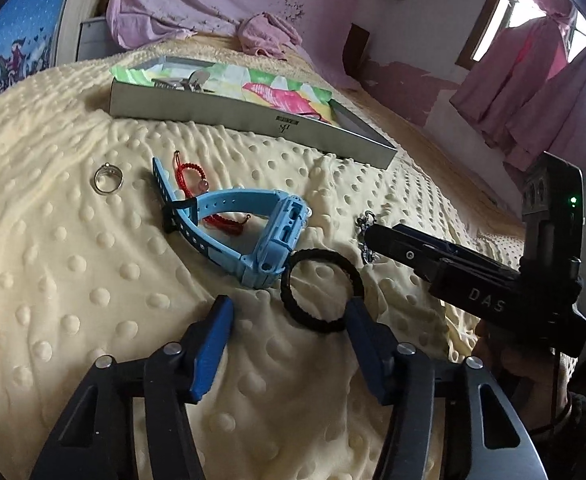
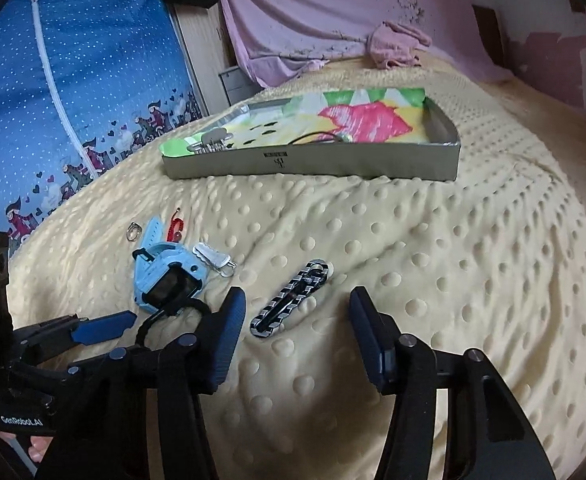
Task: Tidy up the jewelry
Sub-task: 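Grasp the black hair tie with the left tool while the right tool grasps the striped hair clip, then lift the black hair tie and striped clip with both tools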
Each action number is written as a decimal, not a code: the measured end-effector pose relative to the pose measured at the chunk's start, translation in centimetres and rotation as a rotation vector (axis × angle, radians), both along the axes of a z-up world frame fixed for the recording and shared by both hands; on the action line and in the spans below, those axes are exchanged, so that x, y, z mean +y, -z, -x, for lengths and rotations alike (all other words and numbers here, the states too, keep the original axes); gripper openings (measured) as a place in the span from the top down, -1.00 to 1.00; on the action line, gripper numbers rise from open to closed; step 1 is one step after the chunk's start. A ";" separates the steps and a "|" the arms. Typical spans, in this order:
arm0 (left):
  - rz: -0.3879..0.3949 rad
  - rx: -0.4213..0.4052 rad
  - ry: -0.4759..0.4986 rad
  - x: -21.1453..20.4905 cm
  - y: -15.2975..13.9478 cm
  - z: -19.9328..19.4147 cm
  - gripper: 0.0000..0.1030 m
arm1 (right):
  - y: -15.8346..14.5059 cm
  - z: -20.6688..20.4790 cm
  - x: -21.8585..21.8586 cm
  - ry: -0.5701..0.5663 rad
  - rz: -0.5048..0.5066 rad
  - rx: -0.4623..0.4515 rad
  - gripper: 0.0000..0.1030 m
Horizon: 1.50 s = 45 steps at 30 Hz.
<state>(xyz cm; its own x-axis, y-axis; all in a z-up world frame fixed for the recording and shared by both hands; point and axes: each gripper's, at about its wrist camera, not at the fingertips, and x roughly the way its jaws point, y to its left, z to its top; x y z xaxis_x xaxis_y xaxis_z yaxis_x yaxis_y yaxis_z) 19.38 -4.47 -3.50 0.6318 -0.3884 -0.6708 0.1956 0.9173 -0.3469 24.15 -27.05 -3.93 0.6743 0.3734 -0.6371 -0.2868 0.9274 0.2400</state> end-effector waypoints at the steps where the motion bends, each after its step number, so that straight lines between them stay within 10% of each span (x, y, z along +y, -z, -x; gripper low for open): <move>1: -0.012 0.013 -0.006 -0.1 0.1 -0.2 0.04 | 0.1 -0.2 0.1 0.000 -0.002 0.008 0.15; 19: -0.074 -0.004 -0.004 -0.7 -0.1 1.0 0.82 | 1.7 -1.0 1.1 -0.080 -0.071 0.060 0.70; 45: -0.219 -0.094 0.017 -2.2 -1.6 3.3 0.89 | 1.8 0.2 0.2 -0.097 -0.146 0.037 0.87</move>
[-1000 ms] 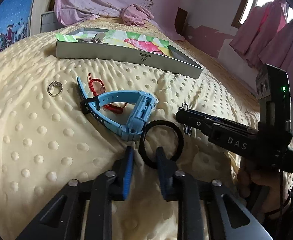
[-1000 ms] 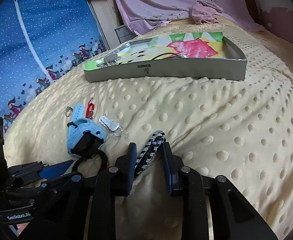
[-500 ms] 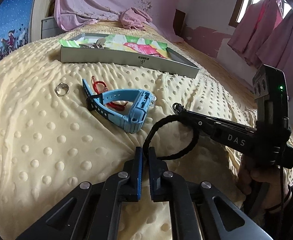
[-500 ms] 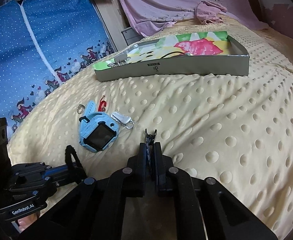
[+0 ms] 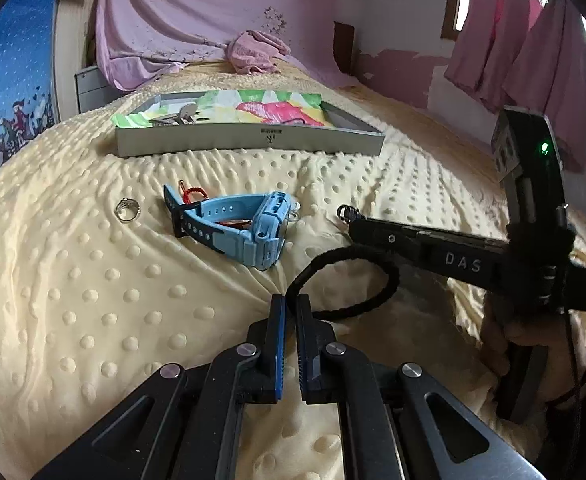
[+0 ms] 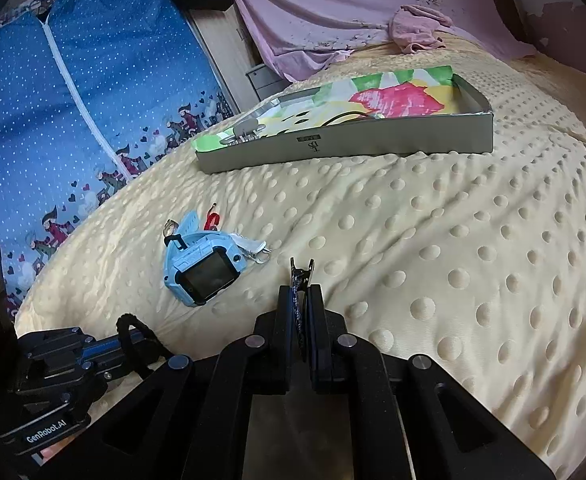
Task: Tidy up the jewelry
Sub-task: 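Lift the black hair tie and striped clip with both tools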
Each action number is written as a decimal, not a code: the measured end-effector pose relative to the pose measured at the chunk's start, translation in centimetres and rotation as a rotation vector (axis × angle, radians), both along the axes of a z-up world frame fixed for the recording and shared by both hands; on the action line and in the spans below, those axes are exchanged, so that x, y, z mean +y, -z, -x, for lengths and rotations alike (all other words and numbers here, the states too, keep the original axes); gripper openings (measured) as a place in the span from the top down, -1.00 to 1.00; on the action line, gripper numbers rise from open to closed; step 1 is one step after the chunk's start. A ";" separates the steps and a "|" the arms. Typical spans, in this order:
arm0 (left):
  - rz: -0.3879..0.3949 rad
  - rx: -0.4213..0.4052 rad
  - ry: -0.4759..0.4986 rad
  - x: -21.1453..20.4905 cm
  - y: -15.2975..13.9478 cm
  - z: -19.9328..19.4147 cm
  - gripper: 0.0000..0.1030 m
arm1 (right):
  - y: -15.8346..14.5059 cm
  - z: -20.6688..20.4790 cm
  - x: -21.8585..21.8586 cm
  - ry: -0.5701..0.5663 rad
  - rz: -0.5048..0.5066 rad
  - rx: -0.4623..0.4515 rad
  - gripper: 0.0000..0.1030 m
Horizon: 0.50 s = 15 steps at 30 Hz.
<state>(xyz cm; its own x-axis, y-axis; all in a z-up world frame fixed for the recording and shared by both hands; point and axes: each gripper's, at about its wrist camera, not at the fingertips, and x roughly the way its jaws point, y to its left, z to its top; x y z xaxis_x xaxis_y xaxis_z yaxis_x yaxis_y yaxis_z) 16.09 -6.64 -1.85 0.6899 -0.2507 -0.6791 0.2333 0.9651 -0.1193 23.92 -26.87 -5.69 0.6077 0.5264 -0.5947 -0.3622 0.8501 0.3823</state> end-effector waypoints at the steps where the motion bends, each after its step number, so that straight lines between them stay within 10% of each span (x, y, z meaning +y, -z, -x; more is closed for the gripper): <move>1: -0.012 0.004 0.004 -0.2 0.1 -0.3 0.89 | 0.0 -0.1 0.0 0.000 -0.001 0.002 0.87; 15: 0.043 0.084 0.057 -0.4 0.9 -4.2 0.87 | 0.6 -0.4 -0.8 0.038 -0.031 0.020 0.87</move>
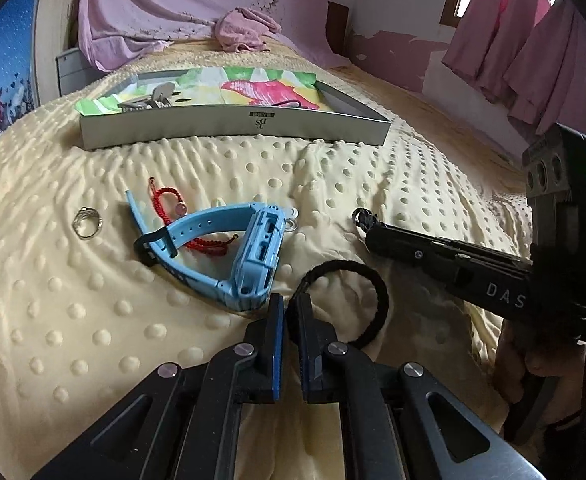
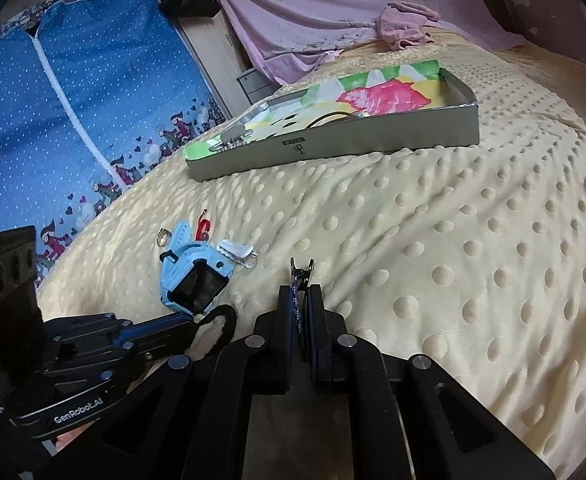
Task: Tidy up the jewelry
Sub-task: 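Lift the black hair tie and striped clip with both tools, then carry the hair tie and striped clip with both tools over the grey tray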
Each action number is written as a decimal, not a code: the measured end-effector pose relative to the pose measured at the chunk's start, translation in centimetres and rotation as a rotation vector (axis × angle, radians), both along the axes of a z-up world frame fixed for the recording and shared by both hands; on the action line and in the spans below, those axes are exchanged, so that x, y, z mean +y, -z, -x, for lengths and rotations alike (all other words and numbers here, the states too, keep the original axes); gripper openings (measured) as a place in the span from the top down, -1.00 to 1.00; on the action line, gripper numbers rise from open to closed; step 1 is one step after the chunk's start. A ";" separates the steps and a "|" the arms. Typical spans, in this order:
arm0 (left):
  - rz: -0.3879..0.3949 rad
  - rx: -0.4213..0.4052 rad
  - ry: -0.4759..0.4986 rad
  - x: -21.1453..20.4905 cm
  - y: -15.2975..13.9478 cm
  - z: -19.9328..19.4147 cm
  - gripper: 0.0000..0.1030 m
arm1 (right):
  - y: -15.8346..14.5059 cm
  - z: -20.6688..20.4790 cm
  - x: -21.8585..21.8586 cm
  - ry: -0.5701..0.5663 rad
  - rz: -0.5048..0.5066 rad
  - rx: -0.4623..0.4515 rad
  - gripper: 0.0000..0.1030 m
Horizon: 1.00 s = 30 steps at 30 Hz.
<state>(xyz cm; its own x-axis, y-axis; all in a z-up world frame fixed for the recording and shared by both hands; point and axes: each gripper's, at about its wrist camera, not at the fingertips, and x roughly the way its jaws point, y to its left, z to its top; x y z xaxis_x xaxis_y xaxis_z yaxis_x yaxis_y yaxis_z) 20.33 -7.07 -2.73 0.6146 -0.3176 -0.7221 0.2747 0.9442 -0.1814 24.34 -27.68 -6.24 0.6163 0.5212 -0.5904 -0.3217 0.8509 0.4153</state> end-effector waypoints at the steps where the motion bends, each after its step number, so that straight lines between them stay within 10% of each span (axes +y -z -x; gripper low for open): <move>1: 0.002 0.004 0.009 -0.1 0.0 -0.1 0.87 | 0.1 -0.1 0.0 0.002 -0.004 0.003 0.87; 30: -0.071 0.037 0.142 -1.5 0.4 -2.2 0.89 | 0.5 -0.2 -0.6 0.021 -0.022 0.010 0.87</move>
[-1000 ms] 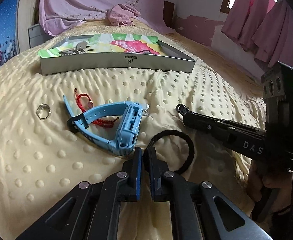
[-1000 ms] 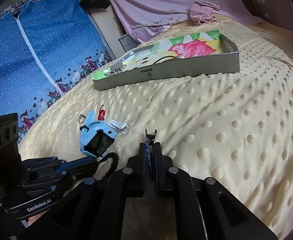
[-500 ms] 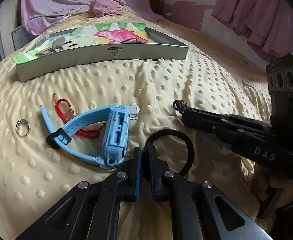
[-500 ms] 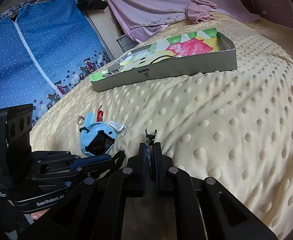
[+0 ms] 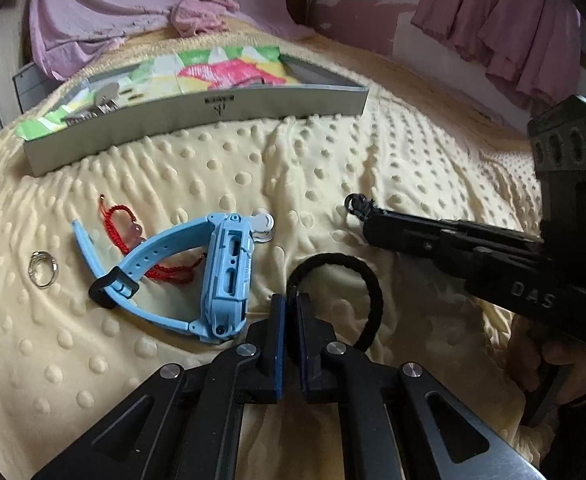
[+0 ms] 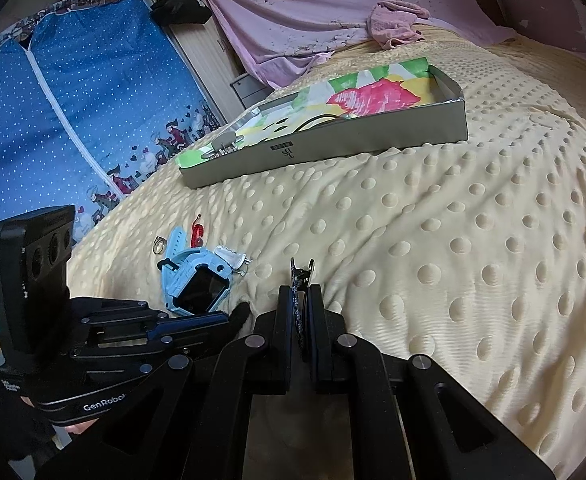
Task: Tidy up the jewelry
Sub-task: 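Carry the hair tie and striped clip with both tools over the grey tray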
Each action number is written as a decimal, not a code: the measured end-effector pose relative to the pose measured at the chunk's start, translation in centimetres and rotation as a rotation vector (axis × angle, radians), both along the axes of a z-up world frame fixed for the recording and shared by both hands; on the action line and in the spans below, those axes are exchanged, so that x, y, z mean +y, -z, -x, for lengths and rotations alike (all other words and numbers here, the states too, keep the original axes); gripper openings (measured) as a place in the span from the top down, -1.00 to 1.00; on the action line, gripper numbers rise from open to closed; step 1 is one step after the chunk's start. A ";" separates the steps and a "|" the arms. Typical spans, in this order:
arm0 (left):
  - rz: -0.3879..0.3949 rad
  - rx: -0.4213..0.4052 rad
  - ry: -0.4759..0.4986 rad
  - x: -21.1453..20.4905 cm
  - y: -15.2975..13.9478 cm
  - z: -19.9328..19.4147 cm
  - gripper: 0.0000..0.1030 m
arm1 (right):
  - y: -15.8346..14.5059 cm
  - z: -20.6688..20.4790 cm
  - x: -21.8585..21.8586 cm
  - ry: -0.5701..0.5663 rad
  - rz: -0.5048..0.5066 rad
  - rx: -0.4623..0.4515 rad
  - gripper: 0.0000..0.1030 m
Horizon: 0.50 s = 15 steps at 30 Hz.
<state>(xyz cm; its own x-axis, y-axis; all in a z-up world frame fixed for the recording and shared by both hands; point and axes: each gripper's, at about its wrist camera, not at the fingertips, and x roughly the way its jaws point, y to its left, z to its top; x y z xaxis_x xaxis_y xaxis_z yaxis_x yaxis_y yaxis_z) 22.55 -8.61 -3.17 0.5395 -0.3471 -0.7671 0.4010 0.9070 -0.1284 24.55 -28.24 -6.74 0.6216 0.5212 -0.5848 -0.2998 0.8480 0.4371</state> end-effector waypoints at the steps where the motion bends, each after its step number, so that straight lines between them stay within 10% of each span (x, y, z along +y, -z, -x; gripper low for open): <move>1: 0.007 -0.018 -0.002 0.1 -0.2 0.4 0.89 | 0.0 0.0 -0.1 0.000 0.000 0.000 0.87; 15: 0.168 -0.162 -0.057 2.2 -3.4 2.6 0.89 | -1.0 0.9 -1.3 0.026 -0.053 -0.080 0.87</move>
